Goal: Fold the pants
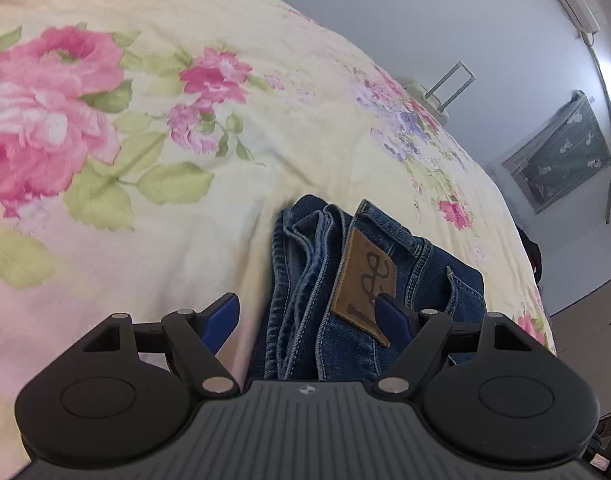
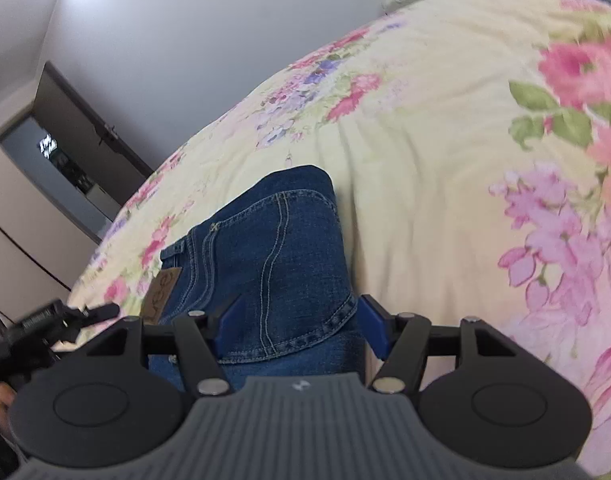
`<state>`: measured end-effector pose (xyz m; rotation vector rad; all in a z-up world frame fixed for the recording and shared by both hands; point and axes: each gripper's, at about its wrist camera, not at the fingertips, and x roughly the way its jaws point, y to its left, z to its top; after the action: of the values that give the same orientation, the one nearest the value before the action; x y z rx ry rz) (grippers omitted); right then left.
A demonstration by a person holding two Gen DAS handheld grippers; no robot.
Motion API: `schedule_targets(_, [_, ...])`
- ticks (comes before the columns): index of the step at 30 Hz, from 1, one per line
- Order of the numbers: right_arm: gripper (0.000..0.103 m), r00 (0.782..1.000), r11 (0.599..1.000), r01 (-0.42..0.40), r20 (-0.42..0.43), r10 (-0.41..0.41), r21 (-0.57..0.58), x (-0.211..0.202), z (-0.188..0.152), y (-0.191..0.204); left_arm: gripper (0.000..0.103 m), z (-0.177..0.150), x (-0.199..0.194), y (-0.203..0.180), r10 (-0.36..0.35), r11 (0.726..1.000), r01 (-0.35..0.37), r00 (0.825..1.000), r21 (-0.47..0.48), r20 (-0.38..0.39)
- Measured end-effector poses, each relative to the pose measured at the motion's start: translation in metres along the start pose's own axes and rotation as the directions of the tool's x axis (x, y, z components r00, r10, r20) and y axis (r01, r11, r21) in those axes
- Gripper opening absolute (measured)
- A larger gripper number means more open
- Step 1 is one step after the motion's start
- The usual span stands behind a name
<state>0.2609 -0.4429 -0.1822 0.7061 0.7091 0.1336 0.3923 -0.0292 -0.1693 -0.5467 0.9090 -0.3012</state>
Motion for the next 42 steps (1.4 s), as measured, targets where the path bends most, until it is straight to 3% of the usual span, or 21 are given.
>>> schedule_targets(6, [0.059,0.995,0.980,-0.089,-0.033,0.096,0.177,0.031,0.007,-0.028,0.092,0.000,0.025,0.003,-0.002,0.998,0.005,0.999,0.062,-0.042])
schedule_targets(10, [0.048,0.993,0.978,-0.087,-0.064,0.101,0.188,0.057,0.014,-0.032,0.091,0.006,0.035,0.006,-0.031,0.996,0.037,0.997,0.085,-0.069])
schedule_targets(13, [0.049,0.991,0.980,-0.099,-0.074,0.113,0.170,0.066,0.016,-0.029,0.079,0.008,0.039,0.006,-0.050,0.994,0.057,0.996,0.088,-0.080])
schedule_targets(15, [0.047,0.990,0.980,-0.102,-0.080,0.117,0.170,0.069,0.018,-0.029,0.060,0.008,0.038,0.004,-0.067,0.993,0.075,0.994,0.087,-0.083])
schedule_targets(17, [0.043,0.990,0.983,-0.096,-0.084,0.110,0.155,0.068,0.018,-0.029,0.052,0.008,0.037,-0.001,-0.061,0.992,0.070,0.995,0.106,-0.083])
schedule_targets(23, [0.022,0.993,0.989,-0.084,-0.078,0.094,0.125,0.059,0.022,-0.015,0.025,0.012,0.025,-0.010,-0.035,0.990,0.043,0.997,0.134,-0.064])
schedule_targets(27, [0.018,0.995,0.996,-0.066,-0.075,0.070,0.053,0.046,0.032,0.012,0.010,0.017,0.004,-0.011,-0.031,0.988,0.036,0.999,0.153,-0.030])
schedule_targets(29, [0.017,0.994,0.996,-0.083,-0.067,0.085,0.039,0.038,0.037,0.025,0.010,0.022,-0.012,-0.010,-0.056,0.986,0.058,0.998,0.154,-0.019])
schedule_targets(36, [0.017,0.993,0.992,-0.109,-0.050,0.106,-0.067,0.020,0.041,0.096,0.010,0.037,-0.064,0.006,-0.029,0.980,0.023,0.999,0.196,0.027])
schedule_targets(42, [0.017,0.987,0.972,-0.160,-0.045,0.155,-0.171,0.005,0.044,0.183,0.010,0.055,-0.109,0.044,-0.049,0.994,0.041,0.996,0.096,0.081])
